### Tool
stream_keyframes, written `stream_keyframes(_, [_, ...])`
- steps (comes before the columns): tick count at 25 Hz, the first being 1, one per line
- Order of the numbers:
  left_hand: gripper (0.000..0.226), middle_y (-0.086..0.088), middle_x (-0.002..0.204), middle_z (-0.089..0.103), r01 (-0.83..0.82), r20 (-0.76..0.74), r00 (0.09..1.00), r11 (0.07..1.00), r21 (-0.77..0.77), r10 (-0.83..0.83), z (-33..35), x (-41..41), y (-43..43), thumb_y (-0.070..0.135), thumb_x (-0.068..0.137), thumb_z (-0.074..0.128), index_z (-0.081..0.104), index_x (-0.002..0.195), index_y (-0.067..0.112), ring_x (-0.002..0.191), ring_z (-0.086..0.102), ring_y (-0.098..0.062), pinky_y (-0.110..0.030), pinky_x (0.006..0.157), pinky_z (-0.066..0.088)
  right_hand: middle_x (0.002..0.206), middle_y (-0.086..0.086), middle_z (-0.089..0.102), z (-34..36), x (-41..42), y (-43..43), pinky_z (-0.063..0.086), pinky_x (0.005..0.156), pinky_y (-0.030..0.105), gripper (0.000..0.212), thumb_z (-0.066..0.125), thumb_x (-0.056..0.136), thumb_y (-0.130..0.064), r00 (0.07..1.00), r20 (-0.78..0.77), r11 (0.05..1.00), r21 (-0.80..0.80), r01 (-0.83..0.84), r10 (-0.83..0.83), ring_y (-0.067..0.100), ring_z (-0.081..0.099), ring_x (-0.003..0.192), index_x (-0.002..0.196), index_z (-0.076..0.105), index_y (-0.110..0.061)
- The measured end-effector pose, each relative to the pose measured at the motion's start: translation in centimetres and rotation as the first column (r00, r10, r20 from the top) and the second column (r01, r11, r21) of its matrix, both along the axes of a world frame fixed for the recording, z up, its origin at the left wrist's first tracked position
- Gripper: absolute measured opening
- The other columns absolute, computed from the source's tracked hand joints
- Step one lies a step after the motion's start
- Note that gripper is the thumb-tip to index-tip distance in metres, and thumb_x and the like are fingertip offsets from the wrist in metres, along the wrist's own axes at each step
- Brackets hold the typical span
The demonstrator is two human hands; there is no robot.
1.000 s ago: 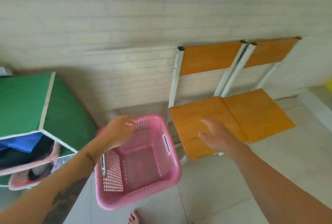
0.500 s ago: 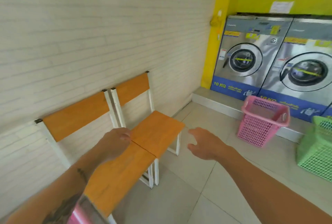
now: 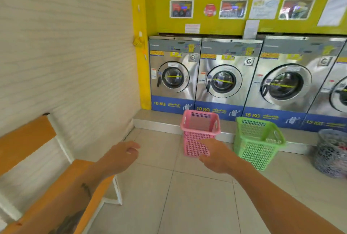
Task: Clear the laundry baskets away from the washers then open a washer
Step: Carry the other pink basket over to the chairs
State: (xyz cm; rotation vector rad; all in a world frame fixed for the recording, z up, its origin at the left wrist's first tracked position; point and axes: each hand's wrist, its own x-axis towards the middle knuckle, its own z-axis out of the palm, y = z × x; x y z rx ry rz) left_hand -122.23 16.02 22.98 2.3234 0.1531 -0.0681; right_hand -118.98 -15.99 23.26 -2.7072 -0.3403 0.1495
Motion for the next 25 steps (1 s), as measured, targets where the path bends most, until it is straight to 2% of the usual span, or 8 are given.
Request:
stream_keyframes(5, [0.024,0.000,0.109,0.065,0.061,0.125,0.990,0.998,0.025,-0.064,-1.4,14.2,-3.1,0.020,0.091,0.055,0.069,0.110,0.027,0.084,0.056,-0.014,-0.023,0.073,0.041,0.131,0.002,0.057,0.3,11.2,-3.2,0.046,0.094,0.033,0.043,0.056,0.083,-0.030,0.998,0.047,0.999,-0.001,0.046,-0.046,0.020,0.055,0.114,0.126,0.056,-0.023])
stream_keyframes(10, [0.025,-0.001,0.115,0.066,0.140,0.126,0.981,0.988,0.072,-0.148,-2.7,29.9,-4.8,0.019,0.091,0.054,0.068,0.111,0.024,0.096,0.059,-0.016,-0.022,0.086,0.043,0.122,0.002,0.061,0.6,23.8,-4.8,0.043,0.079,0.030,0.037,0.055,0.085,-0.025,0.984,0.062,0.986,0.027,0.164,-0.165,0.018,0.055,0.095,0.121,0.059,-0.024])
stream_keyframes(13, [0.028,0.001,0.122,0.064,0.230,0.085,0.967,0.968,0.098,-0.239,-3.2,38.0,-6.9,0.022,0.092,0.050,0.066,0.114,0.026,0.108,0.059,-0.016,-0.027,0.095,0.044,0.131,0.006,0.058,-0.2,29.9,-6.9,0.039,0.094,0.033,0.044,0.055,0.086,-0.025,0.974,0.060,0.976,0.009,0.218,-0.218,0.023,0.052,0.116,0.130,0.055,-0.020])
stream_keyframes(15, [0.027,0.003,0.121,0.063,0.279,0.045,0.958,0.957,0.080,-0.283,-3.7,43.2,-8.9,0.024,0.092,0.049,0.066,0.110,0.032,0.100,0.060,-0.011,-0.022,0.082,0.046,0.135,0.006,0.055,-1.3,34.3,-8.9,0.035,0.101,0.031,0.047,0.057,0.087,-0.025,0.966,0.047,0.967,0.012,0.253,-0.254,0.023,0.048,0.124,0.134,0.052,-0.020])
stream_keyframes(17, [0.032,0.015,0.103,0.064,0.313,0.044,0.947,0.947,0.077,-0.317,-4.1,48.0,-11.0,0.022,0.090,0.049,0.065,0.089,0.049,0.085,0.057,0.002,-0.013,0.067,0.040,0.138,0.005,0.053,-2.7,39.1,-11.2,0.034,0.103,0.032,0.049,0.058,0.088,-0.026,0.958,0.027,0.958,0.013,0.286,-0.286,0.023,0.046,0.128,0.136,0.050,-0.020])
stream_keyframes(19, [0.048,0.028,0.083,0.058,0.322,0.044,0.944,0.942,0.096,-0.327,-4.7,52.8,-13.5,0.019,0.089,0.049,0.060,0.069,0.061,0.077,0.053,0.010,-0.008,0.062,0.036,0.144,0.007,0.048,-4.3,44.7,-14.0,0.034,0.108,0.035,0.053,0.058,0.089,-0.030,0.952,0.015,0.952,0.019,0.306,-0.307,0.024,0.042,0.132,0.139,0.046,-0.017])
stream_keyframes(22, [0.043,0.029,0.079,0.056,0.290,0.015,0.956,0.951,0.109,-0.293,-5.9,59.8,-16.7,0.021,0.089,0.050,0.058,0.065,0.056,0.077,0.053,0.009,-0.009,0.063,0.035,0.147,0.009,0.045,-6.0,52.7,-17.6,0.031,0.109,0.034,0.058,0.057,0.089,-0.033,0.957,-0.027,0.957,0.021,0.290,-0.290,0.025,0.040,0.135,0.141,0.044,-0.013])
stream_keyframes(25, [0.031,0.019,0.076,0.061,0.247,-0.001,0.969,0.965,0.085,-0.248,-7.6,66.3,-19.3,0.020,0.086,0.049,0.059,0.065,0.041,0.075,0.058,-0.005,-0.014,0.064,0.040,0.146,0.008,0.045,-7.3,60.1,-20.5,0.030,0.108,0.033,0.058,0.059,0.088,-0.033,0.966,-0.068,0.968,-0.001,0.250,-0.249,0.024,0.040,0.134,0.142,0.044,-0.017])
